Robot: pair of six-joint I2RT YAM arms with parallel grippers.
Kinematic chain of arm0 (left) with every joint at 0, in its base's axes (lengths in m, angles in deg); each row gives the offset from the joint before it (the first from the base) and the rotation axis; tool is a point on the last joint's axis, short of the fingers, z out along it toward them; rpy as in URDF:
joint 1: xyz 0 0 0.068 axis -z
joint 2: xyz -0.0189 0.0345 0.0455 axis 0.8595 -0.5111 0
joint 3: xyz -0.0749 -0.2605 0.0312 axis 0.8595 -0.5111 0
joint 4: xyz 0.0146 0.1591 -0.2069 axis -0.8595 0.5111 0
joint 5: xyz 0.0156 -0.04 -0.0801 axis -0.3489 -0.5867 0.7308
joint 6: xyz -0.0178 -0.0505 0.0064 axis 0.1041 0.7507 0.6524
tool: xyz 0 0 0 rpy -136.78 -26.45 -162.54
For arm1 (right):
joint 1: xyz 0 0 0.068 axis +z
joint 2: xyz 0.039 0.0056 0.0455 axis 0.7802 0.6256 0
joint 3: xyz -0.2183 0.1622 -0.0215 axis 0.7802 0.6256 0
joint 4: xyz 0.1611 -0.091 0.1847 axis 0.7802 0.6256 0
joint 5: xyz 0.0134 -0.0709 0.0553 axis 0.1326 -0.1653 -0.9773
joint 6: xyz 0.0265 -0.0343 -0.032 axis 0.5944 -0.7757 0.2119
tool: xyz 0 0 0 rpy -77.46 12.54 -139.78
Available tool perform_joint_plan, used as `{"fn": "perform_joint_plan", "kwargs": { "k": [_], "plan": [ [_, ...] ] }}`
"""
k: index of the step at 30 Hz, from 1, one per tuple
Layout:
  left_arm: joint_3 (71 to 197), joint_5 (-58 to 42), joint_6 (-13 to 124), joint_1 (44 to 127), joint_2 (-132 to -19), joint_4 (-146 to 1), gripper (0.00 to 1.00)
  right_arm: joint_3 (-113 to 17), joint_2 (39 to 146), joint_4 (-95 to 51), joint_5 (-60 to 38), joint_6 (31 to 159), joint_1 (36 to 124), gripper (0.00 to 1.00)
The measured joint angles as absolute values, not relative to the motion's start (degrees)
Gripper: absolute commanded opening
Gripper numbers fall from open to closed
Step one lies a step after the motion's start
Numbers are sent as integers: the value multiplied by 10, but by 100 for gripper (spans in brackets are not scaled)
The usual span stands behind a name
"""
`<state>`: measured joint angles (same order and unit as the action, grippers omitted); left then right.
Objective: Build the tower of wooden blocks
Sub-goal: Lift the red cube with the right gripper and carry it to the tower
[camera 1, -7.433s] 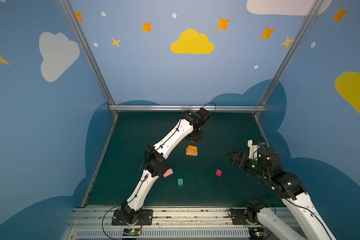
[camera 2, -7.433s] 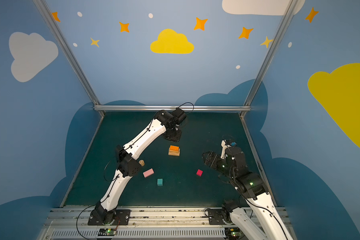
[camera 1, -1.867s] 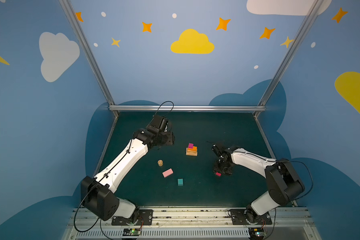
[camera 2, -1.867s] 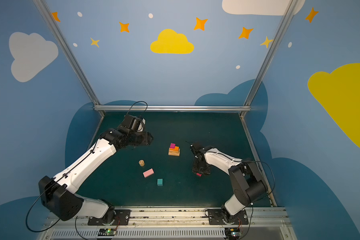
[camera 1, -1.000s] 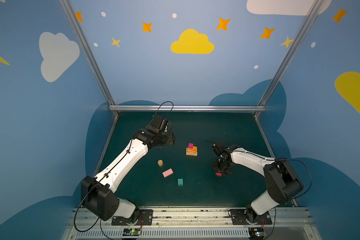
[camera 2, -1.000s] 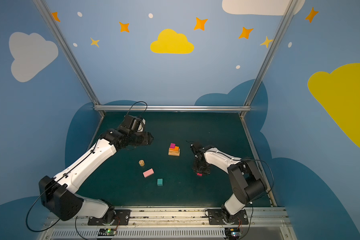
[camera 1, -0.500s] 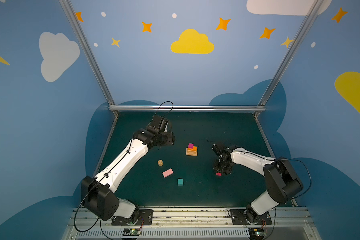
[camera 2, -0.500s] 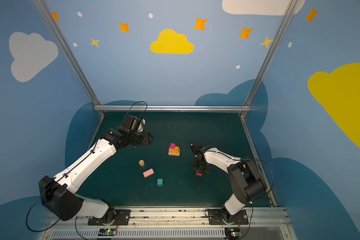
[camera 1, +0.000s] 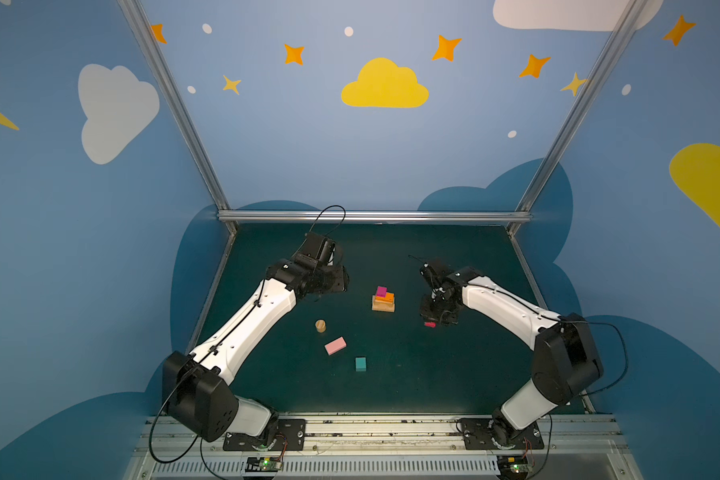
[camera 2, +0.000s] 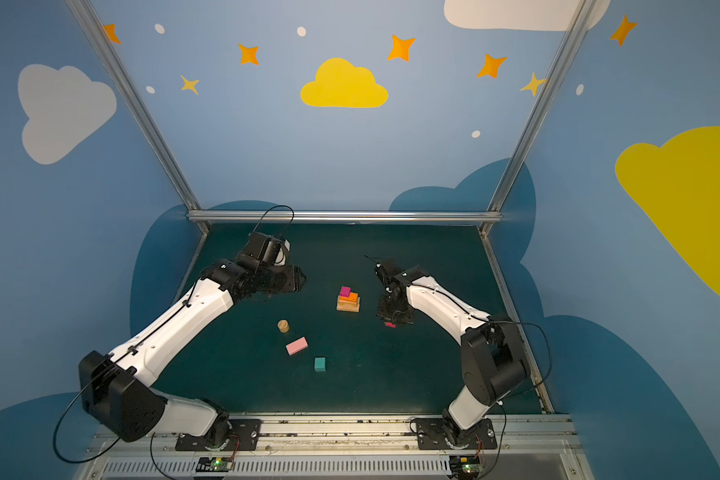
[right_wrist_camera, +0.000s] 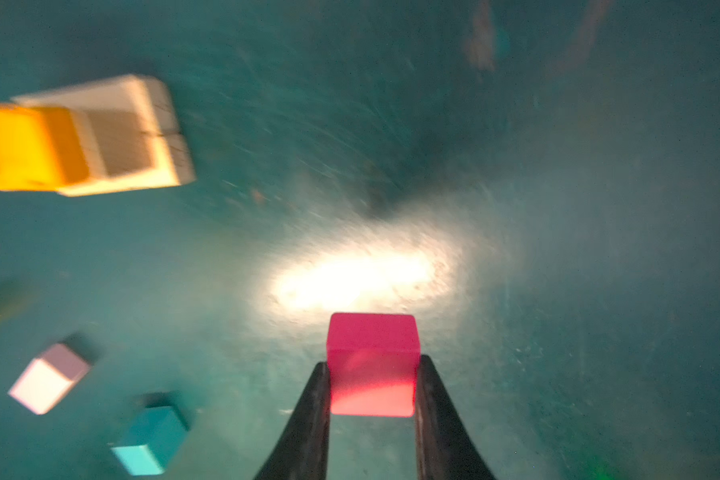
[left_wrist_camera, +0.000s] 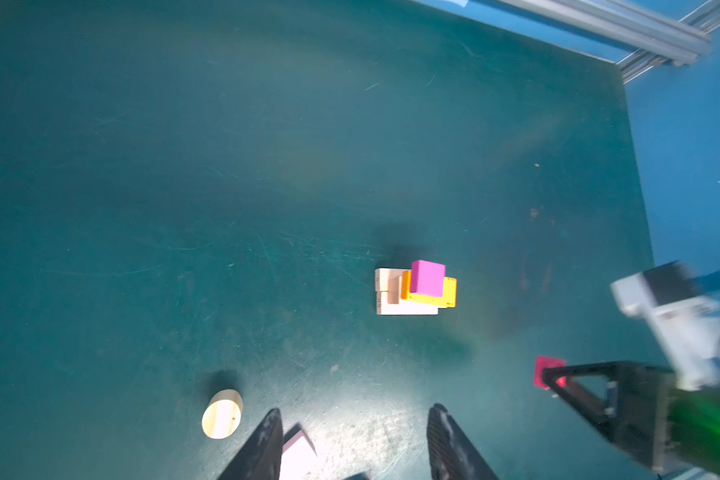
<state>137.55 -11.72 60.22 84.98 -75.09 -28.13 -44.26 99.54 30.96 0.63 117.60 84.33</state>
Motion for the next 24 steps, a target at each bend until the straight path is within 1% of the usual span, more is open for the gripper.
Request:
{"fn": "perform_joint_plan", "kwargs": {
  "k": [13,24],
  "plan": [
    [1363,-109,604,832,-745,-290,56,-662,1148,373,-11,1141,870,18],
    [1348,-100,605,827,-742,-296,56,-773,1237,395,-26,1131,879,18]
  ]
}}
